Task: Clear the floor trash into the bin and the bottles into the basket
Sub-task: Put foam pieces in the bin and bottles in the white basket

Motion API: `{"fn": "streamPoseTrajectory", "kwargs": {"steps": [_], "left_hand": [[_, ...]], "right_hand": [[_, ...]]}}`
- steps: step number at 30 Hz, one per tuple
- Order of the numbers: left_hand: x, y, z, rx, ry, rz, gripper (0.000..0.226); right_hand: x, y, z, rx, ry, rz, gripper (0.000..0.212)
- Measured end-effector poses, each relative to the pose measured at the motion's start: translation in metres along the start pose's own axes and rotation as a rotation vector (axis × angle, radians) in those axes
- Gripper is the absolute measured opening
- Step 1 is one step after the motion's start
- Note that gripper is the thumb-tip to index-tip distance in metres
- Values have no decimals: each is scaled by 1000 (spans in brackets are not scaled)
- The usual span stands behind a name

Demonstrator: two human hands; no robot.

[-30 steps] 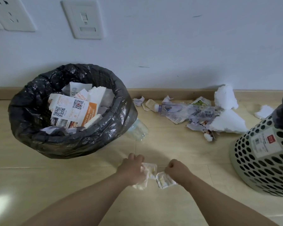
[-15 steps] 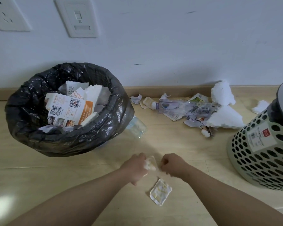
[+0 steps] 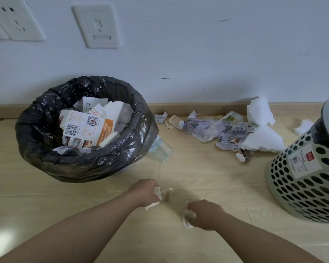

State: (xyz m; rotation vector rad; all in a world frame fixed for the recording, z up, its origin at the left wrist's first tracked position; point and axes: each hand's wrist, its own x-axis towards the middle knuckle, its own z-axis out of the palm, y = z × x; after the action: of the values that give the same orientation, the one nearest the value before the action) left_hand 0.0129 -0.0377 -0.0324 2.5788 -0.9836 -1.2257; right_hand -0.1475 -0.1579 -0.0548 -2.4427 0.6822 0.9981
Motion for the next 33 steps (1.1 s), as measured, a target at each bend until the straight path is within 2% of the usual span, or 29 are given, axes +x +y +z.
{"fn": "streamPoseTrajectory", "kwargs": {"steps": [3,6,9,13,15,18,20,26,33], "left_hand": [[0,8,-6,-70,52,33,28],[0,23,-15,-235,137,43,14],[-2,39,-22,-460,181,67,14],[-3,55,-34,-877,212,45,8],[0,57,-40,-938,269,9,8],[-2,62,-50,-988,358,17,17],[-6,68,-62,-1037,441,63,24],[-30,86,-111,-1106,702,207,24],[-54,57,-173,-1162,854,267,24]], "right_hand": [[0,2,-17,493,72,87,12],[0,-3,-43,1006,217,173,19],[0,-16,-67,1324,260,186,15],[-3,-35,-91,1652,209,141,15],[-4,-41,-99,1697,220,89,12],[-7,-48,-111,1641,329,9,6],[-11,-53,-123,1612,414,-29,8],[-23,-75,-161,1651,559,-206,8],[-34,-112,-189,1676,491,-390,4]]}}
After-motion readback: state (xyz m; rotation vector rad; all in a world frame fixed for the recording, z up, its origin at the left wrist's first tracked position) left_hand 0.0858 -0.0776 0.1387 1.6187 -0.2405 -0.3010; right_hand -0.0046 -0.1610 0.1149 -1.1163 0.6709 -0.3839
